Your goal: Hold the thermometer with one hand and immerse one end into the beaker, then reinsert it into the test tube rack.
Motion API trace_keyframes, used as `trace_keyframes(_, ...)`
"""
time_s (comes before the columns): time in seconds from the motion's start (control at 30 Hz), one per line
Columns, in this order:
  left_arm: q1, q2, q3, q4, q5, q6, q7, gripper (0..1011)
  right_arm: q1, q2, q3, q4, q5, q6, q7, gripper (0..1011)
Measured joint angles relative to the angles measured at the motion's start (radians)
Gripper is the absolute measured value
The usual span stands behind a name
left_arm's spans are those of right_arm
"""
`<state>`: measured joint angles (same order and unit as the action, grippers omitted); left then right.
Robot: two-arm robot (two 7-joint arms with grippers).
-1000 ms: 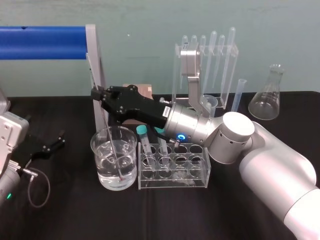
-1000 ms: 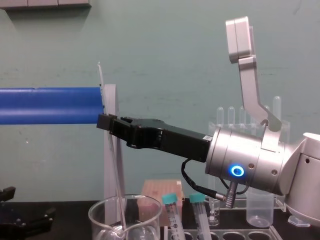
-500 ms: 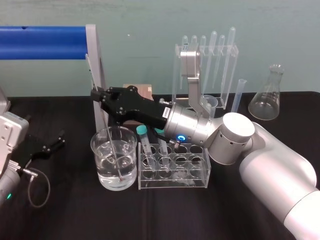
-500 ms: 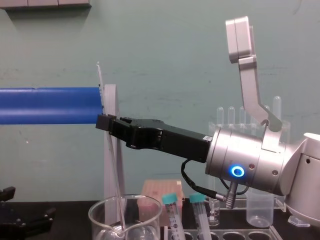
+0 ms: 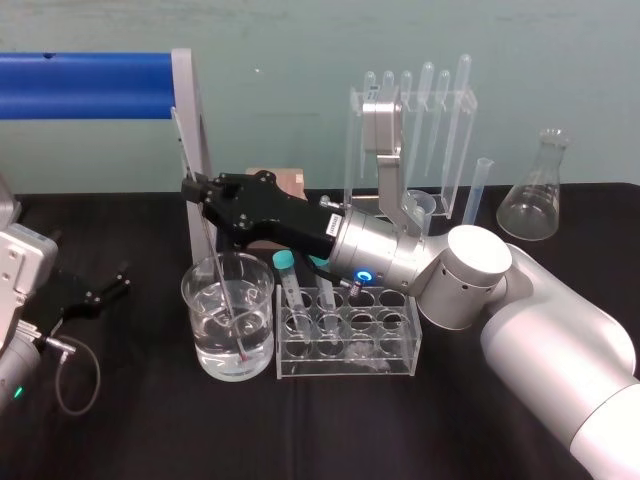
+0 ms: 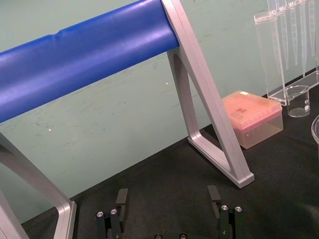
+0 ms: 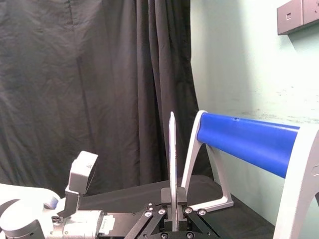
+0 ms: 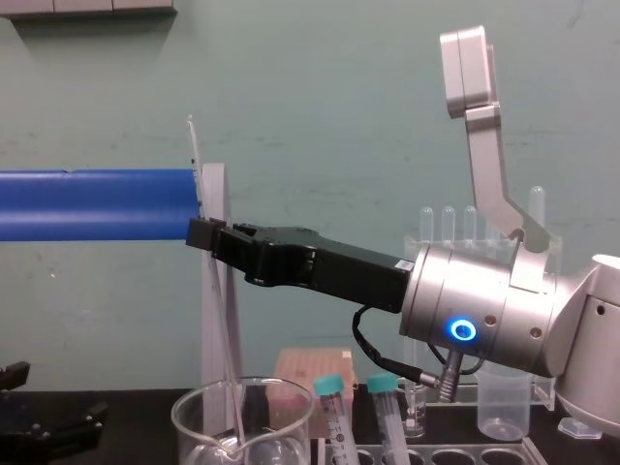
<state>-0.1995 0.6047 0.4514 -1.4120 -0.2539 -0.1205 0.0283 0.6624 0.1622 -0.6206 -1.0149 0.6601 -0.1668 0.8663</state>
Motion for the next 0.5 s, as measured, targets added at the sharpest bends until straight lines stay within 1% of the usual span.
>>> trace_keyframes(0.5,0.000,0.000,0.000,0.000,0.000,0.000,0.000,1008,0.001,0.000,0.003,-0.004,-0.002,-0.002,-0.002,56)
